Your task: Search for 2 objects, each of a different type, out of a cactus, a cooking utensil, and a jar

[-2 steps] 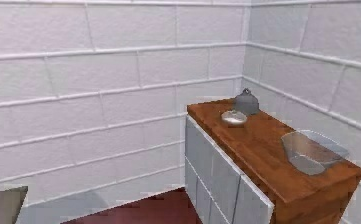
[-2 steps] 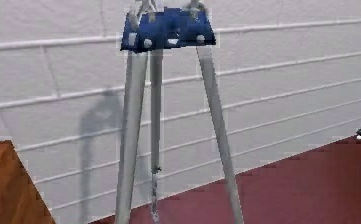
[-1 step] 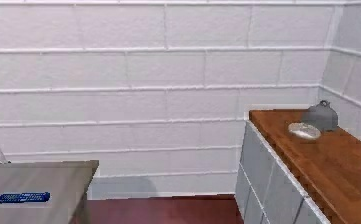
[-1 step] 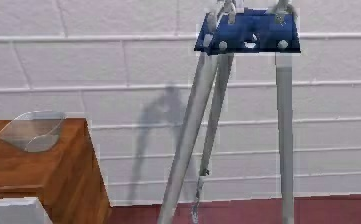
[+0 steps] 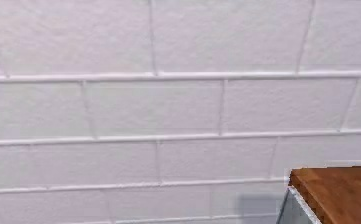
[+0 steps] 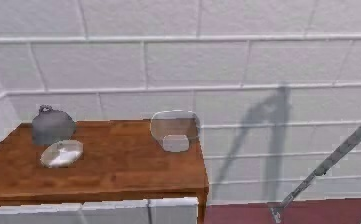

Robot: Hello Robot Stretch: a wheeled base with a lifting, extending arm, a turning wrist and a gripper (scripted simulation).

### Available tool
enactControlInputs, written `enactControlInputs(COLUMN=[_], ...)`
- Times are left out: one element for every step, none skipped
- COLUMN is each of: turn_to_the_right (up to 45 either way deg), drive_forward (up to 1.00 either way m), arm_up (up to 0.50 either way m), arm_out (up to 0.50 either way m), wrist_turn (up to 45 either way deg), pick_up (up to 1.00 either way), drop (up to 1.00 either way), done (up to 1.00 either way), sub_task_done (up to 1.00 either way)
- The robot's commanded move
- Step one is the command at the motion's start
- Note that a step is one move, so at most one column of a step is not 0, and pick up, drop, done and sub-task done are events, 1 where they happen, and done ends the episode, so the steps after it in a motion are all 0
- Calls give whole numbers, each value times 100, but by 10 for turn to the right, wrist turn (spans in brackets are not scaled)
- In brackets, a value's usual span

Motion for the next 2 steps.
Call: enactControlInputs(turn_to_the_right=[450,120], drive_forward=[0,0], arm_up=[0,0], arm_out=[0,0], wrist_turn=[0,0], pick_up=[0,0], drop=[0,0], done=[0,0], sub_task_done=[0,0])
